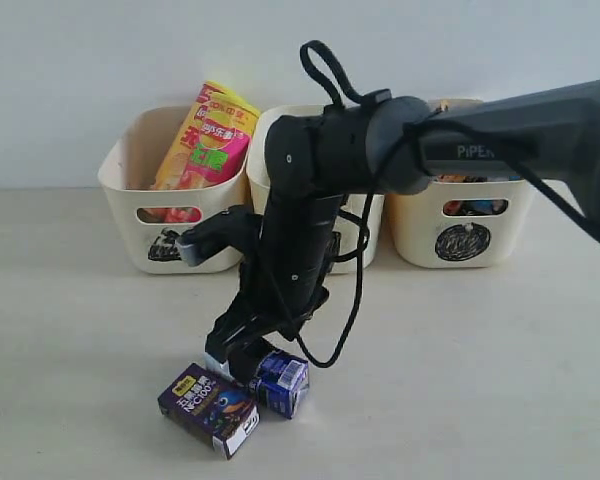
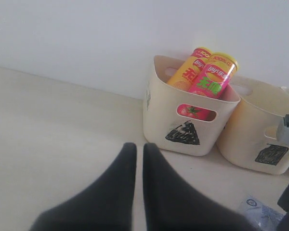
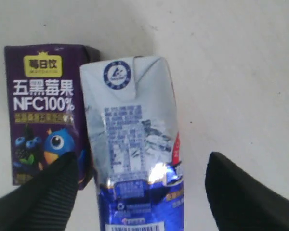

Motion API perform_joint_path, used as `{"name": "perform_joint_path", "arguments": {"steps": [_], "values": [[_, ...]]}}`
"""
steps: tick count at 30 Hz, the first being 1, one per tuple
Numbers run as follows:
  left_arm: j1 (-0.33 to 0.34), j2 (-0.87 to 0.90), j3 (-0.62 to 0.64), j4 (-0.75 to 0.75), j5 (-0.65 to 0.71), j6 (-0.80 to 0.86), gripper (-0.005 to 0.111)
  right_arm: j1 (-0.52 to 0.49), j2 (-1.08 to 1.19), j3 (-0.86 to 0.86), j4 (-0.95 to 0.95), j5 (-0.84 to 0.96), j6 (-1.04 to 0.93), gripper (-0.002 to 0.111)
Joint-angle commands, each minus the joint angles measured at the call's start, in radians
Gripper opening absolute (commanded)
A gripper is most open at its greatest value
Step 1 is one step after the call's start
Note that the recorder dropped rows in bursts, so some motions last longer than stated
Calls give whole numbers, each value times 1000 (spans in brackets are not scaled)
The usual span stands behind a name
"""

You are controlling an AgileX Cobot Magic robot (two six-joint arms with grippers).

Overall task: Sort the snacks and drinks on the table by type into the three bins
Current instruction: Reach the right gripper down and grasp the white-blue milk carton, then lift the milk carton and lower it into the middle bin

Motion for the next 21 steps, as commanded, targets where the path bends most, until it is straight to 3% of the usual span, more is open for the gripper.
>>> {"name": "perform_joint_path", "arguments": {"steps": [1, 11, 13, 18, 21], "values": [[-5, -4, 4, 1, 8, 1, 5, -1, 18, -7, -10, -30, -9, 66], [-5, -4, 4, 1, 8, 1, 5, -1, 52, -7, -10, -25, -9, 64], [-5, -4, 4, 1, 8, 1, 5, -1, 52, -7, -10, -11, -9, 53], [-5, -4, 4, 1, 8, 1, 5, -1, 19, -7, -13, 7, -9, 4], [-5, -4, 4, 1, 8, 1, 5, -1, -22, -7, -27, 5, -19, 1]]}}
